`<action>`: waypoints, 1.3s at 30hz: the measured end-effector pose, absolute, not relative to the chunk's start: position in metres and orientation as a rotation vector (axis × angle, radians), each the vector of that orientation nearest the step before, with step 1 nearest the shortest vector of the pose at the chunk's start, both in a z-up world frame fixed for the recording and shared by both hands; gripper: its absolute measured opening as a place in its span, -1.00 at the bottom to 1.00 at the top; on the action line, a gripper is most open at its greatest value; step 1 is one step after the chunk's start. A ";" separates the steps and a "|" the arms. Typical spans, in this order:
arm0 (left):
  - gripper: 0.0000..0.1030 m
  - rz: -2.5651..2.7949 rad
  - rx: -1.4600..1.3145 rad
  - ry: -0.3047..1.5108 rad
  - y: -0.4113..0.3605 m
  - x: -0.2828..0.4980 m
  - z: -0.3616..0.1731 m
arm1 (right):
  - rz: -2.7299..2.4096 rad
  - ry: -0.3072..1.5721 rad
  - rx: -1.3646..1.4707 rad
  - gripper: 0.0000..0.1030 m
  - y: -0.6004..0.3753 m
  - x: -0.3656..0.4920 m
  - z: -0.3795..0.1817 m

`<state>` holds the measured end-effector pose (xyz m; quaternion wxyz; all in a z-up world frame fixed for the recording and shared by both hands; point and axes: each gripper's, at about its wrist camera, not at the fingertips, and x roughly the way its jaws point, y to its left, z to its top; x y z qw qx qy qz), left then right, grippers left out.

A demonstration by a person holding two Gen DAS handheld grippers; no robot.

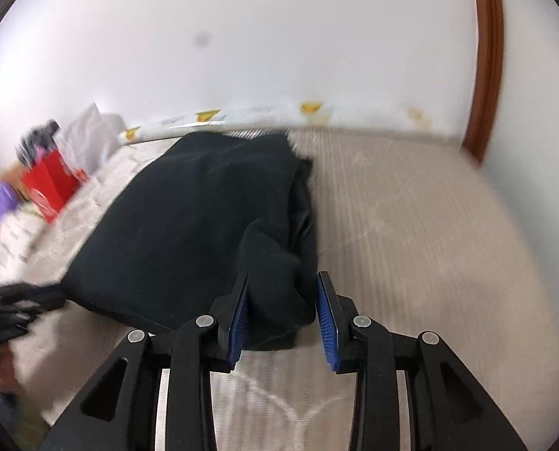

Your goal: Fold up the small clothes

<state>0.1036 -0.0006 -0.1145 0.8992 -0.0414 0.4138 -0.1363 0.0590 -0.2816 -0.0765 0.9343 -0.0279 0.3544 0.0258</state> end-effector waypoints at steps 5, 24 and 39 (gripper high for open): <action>-0.27 -0.285 -0.097 0.828 -0.011 0.130 -0.096 | 0.110 0.683 -0.053 -0.33 -0.265 0.072 -0.069; -0.20 -0.330 -0.072 0.912 -0.014 0.175 -0.115 | 0.119 0.793 -0.025 -0.30 -0.295 0.119 -0.086; -0.06 -0.386 -0.119 0.982 -0.011 0.197 -0.135 | 0.319 0.863 0.176 -0.90 -0.328 0.181 -0.087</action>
